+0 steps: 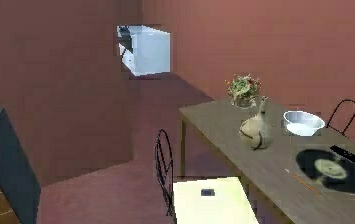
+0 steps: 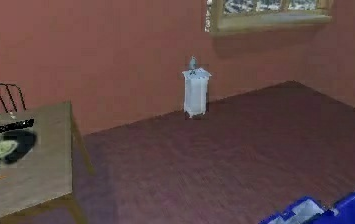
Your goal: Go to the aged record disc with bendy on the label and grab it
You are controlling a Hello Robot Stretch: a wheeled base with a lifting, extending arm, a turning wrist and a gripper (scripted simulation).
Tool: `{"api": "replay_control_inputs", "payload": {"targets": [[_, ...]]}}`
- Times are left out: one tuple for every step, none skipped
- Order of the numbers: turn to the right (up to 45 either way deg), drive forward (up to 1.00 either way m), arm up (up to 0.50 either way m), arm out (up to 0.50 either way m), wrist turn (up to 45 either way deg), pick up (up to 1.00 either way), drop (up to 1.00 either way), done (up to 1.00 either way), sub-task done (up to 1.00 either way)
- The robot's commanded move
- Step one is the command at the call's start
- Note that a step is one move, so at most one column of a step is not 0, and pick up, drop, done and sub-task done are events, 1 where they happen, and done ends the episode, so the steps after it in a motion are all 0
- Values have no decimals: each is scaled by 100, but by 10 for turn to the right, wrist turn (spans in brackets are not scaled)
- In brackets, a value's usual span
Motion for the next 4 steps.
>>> {"api": "replay_control_inputs", "payload": {"targets": [[450, 0, 0, 0, 0, 0, 0, 0, 0], [210, 0, 0, 0, 0, 0, 0, 0, 0], [0, 50, 0, 0, 0, 0, 0, 0, 0], [-450, 0, 0, 0, 0, 0, 0, 0, 0]]}}
